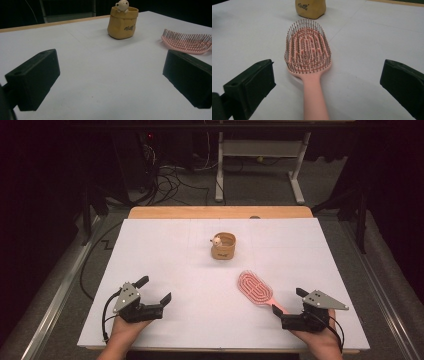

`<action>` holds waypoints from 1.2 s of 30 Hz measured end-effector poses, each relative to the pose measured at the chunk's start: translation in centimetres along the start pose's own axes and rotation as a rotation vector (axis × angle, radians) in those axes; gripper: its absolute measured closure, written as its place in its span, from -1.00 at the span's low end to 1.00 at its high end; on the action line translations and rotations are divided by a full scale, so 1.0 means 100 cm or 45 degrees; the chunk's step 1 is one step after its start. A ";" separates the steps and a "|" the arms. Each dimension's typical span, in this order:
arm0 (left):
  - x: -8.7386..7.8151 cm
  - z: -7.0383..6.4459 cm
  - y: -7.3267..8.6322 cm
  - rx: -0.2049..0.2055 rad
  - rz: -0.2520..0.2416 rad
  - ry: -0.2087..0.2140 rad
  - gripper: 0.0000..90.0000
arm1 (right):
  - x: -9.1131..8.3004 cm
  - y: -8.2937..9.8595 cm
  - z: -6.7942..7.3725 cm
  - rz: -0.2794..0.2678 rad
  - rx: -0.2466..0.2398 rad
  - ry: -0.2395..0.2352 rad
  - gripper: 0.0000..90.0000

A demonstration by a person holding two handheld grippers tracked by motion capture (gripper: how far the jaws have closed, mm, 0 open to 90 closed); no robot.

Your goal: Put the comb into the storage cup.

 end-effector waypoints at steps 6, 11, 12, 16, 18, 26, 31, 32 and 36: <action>0.000 0.003 -0.001 0.038 0.031 -0.019 -1.00 | 0.004 -0.003 -0.002 0.042 -0.003 0.007 -0.99; -0.001 0.006 -0.002 0.016 0.014 -0.011 -1.00 | 0.010 -0.004 -0.004 0.108 -0.003 0.007 -0.99; 0.000 0.006 -0.002 0.018 0.012 -0.009 -1.00 | 0.011 -0.004 -0.004 0.127 -0.006 0.007 -0.99; 0.000 0.006 -0.004 0.018 0.008 0.002 -1.00 | 0.015 -0.008 0.000 0.187 -0.032 0.012 -0.99; 0.000 0.006 -0.004 0.025 0.012 0.007 -1.00 | 0.016 -0.010 0.000 0.213 -0.034 0.008 -0.99; 0.000 0.003 -0.001 0.061 0.031 0.024 -1.00 | 0.020 -0.018 0.002 0.329 -0.063 0.022 -0.99; 0.001 0.000 -0.001 0.058 0.023 0.035 -1.00 | 0.020 -0.019 0.002 0.398 -0.069 0.015 -0.99; 0.001 0.000 -0.001 0.058 0.023 0.035 -1.00 | 0.020 -0.020 0.002 0.408 -0.068 0.009 -0.99; 0.001 0.000 -0.002 0.059 0.019 0.039 -1.00 | 0.019 -0.021 0.001 0.448 -0.079 0.004 -0.99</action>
Point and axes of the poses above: each handheld gripper's, and its own axes: x roughly forward along the jaws, y roughly out of its underside, z roughly to its left, the point moved 6 cm from there along x, roughly forward along the jaws, and after that the axes turned 10 degrees about z, right-handed, at the moved point
